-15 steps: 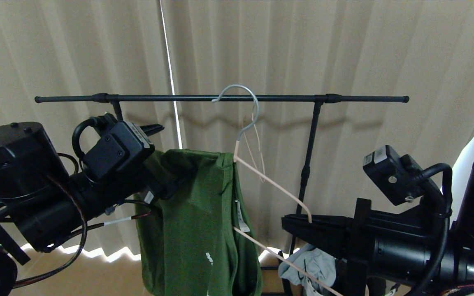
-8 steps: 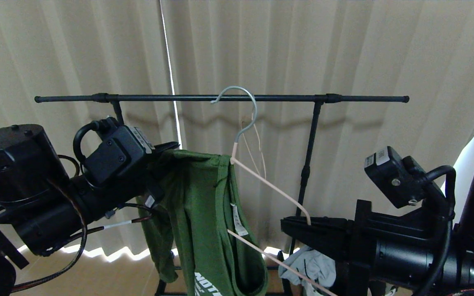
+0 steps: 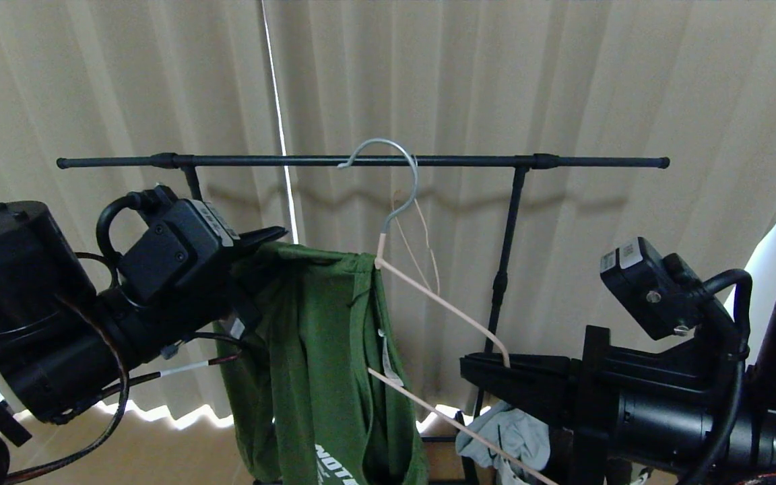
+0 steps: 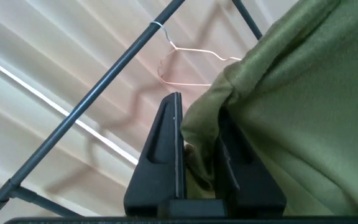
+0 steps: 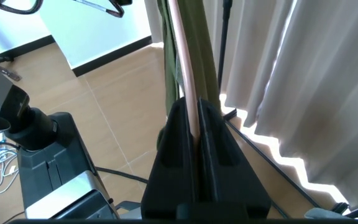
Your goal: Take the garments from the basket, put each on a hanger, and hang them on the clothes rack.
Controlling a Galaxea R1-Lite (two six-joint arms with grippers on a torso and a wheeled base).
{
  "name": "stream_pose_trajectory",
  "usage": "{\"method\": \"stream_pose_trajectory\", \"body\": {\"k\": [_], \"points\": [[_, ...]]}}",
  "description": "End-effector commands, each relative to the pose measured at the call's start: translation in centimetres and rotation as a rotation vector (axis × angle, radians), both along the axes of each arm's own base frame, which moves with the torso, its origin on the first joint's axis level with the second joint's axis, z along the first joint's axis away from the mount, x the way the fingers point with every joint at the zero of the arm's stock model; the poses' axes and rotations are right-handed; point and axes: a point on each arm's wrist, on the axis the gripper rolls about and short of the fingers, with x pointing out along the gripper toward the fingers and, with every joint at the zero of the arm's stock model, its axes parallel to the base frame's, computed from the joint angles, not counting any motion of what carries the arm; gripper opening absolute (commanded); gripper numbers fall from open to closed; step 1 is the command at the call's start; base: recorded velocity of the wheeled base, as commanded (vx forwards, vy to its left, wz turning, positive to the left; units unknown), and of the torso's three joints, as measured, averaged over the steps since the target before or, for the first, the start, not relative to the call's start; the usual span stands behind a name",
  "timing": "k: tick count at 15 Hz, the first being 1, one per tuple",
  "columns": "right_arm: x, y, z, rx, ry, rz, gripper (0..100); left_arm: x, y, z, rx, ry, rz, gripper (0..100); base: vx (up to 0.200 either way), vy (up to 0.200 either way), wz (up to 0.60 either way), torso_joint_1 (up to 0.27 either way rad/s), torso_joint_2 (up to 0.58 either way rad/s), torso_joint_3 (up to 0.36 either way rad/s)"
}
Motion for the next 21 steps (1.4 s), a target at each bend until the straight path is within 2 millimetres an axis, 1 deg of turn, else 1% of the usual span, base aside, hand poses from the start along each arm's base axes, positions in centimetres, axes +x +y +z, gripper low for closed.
{"method": "stream_pose_trajectory", "body": {"k": [1,4,6,9,11,12,21], "points": [[0.0,0.0,0.1,0.004,-0.003,0.001,0,-0.5,0.1,0.2,0.000,-0.009,-0.005,100,0.000,0.000,0.00,0.000,0.00,0.000],[0.2,0.2,0.1,0.002,0.000,-0.001,0,-1.7,-0.5,0.4,-0.007,-0.017,-0.054,100,0.000,0.000,0.00,0.000,0.00,0.000],[0.2,0.2,0.0,0.001,0.001,-0.001,0,-2.1,-0.9,0.3,-0.006,-0.014,-0.077,100,0.000,0.000,0.00,0.000,0.00,0.000],[0.2,0.2,0.0,0.001,0.001,-0.001,0,-2.1,-1.3,0.4,-0.007,-0.016,-0.091,100,0.000,0.000,0.00,0.000,0.00,0.000],[0.1,0.1,0.0,-0.001,0.001,0.000,0,-1.8,-1.3,0.0,-0.003,0.002,-0.088,100,0.000,0.000,0.00,0.000,0.00,0.000],[0.0,0.0,-0.1,-0.001,0.001,0.000,0,-1.7,-1.4,-0.1,-0.006,0.009,-0.105,0,0.000,0.000,0.00,0.000,0.00,0.000],[-0.1,-0.1,0.1,0.004,-0.002,-0.001,0,-1.7,-1.3,-0.2,-0.007,0.013,-0.108,0,0.000,0.000,0.00,0.000,0.00,0.000]]}}
